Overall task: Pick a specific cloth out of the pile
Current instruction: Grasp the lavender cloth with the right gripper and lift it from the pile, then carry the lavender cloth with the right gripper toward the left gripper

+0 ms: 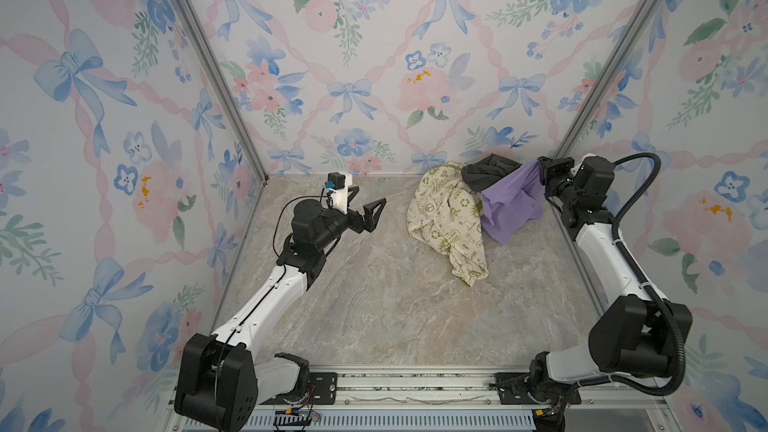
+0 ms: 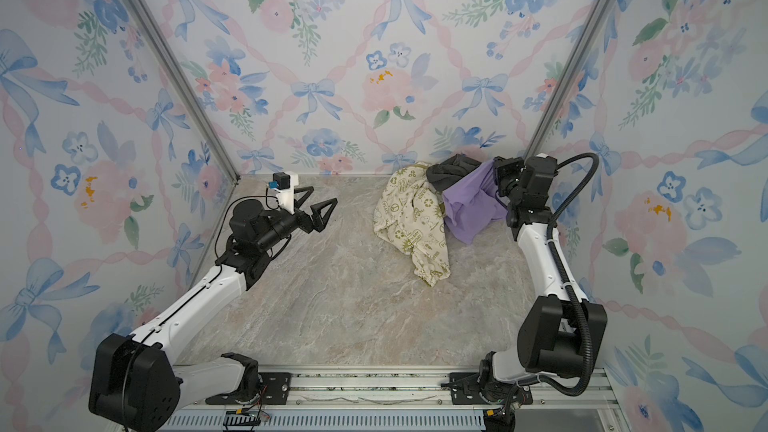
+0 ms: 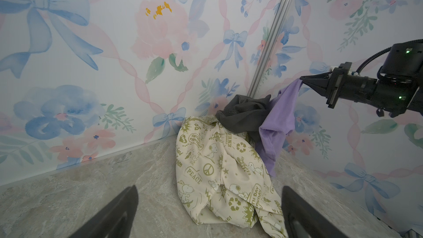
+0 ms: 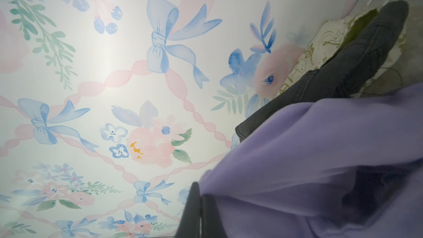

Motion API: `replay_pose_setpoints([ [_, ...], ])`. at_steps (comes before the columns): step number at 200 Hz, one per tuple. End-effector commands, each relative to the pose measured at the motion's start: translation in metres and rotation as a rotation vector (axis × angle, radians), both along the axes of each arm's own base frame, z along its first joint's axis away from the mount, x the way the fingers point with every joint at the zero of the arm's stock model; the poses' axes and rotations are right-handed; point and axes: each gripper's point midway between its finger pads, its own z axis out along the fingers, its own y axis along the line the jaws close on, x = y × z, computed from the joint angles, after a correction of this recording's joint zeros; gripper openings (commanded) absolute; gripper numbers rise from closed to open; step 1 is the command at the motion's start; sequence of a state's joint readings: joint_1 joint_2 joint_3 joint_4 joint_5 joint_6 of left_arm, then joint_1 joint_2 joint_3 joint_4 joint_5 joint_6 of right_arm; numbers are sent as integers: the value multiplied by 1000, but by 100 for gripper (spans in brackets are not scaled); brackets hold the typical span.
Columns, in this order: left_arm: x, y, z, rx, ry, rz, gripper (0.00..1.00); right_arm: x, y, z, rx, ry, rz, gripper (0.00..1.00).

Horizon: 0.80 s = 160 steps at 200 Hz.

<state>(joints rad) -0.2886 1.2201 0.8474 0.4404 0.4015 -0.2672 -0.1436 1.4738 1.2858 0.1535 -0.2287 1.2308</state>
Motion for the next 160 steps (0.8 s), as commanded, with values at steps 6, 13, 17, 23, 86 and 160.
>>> replay_pose_setpoints([
  [6,-6,-2,14,-24,-33,-10,98,-12,3,99,-62,-275,-1,0],
  [13,-6,-2,14,-25,-34,-9,98,-13,2,104,-67,-285,-4,0],
  [17,-6,-3,14,-25,-34,-10,98,-13,3,107,-71,-291,-4,0],
  [23,-6,-2,15,-25,-36,-9,98,-13,2,111,-75,-299,-4,0],
  [86,-4,-4,15,-24,-38,-11,98,-20,13,152,-152,-368,18,0],
  [160,-5,-4,15,-22,-39,-14,98,-34,47,210,-299,-465,76,0],
])
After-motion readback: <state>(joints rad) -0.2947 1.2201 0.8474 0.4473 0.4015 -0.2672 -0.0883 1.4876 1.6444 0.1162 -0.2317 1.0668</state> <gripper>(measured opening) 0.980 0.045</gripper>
